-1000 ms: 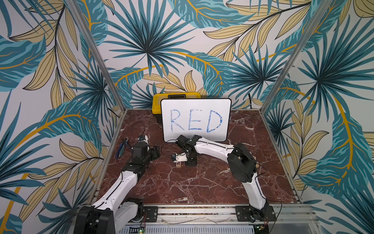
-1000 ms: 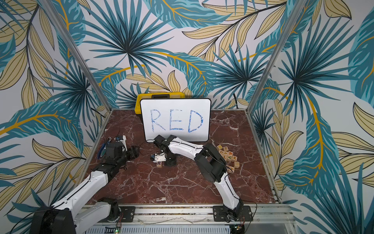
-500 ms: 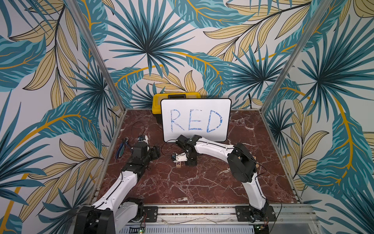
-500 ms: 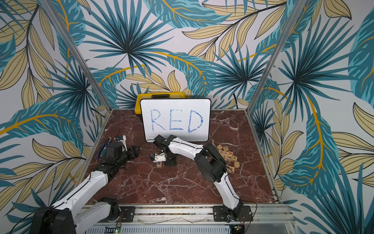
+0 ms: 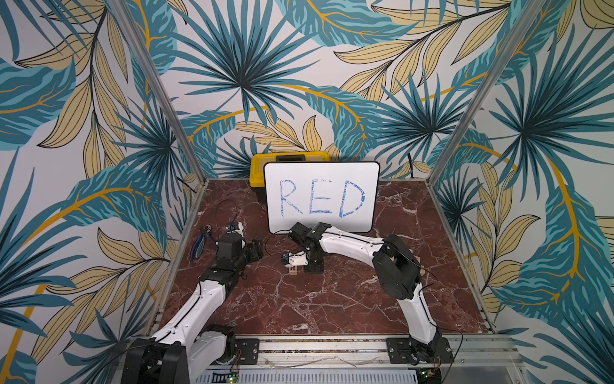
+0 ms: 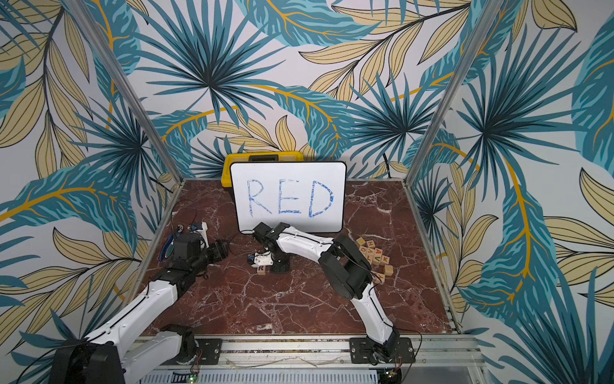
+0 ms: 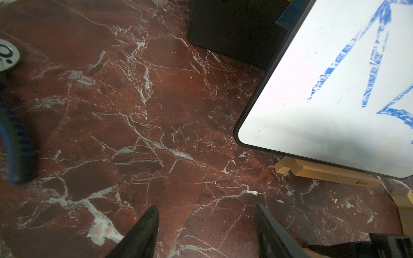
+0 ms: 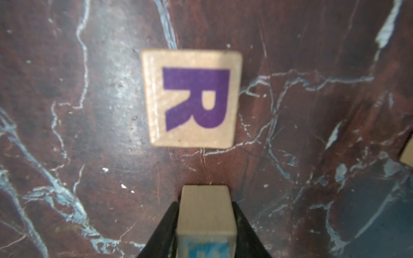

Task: Assemble the uppercase word "red" with letter blocks
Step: Adjust the letter block at the center of the board.

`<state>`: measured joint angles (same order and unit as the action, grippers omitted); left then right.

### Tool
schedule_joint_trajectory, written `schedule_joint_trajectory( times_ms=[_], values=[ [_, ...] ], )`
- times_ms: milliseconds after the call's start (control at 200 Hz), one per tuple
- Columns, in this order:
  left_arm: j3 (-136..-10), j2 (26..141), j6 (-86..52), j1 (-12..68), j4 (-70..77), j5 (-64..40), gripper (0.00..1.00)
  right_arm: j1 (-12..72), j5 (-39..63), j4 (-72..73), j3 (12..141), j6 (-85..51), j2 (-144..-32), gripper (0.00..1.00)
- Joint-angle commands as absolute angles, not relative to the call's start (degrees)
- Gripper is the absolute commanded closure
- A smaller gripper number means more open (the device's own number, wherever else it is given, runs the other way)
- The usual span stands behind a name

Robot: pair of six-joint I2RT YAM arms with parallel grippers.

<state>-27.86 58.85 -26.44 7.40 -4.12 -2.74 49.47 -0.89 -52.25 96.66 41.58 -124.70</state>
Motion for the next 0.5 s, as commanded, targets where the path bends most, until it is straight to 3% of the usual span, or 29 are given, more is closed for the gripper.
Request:
schedule_joint_trajectory(
  times_ms=[0, 496],
  values=[
    [-26.81, 58.22, -26.37, 6.77, -4.44, -3.17, 0.31, 49.31, -0.69, -51.86, 95.45, 41.18, -123.82, 0.60],
    [-27.07, 58.64, -26.19, 6.77, -4.43, -3.60, 0.31, 49.30, 0.94, -51.84, 95.20, 40.10, -117.87, 0.58]
  ],
)
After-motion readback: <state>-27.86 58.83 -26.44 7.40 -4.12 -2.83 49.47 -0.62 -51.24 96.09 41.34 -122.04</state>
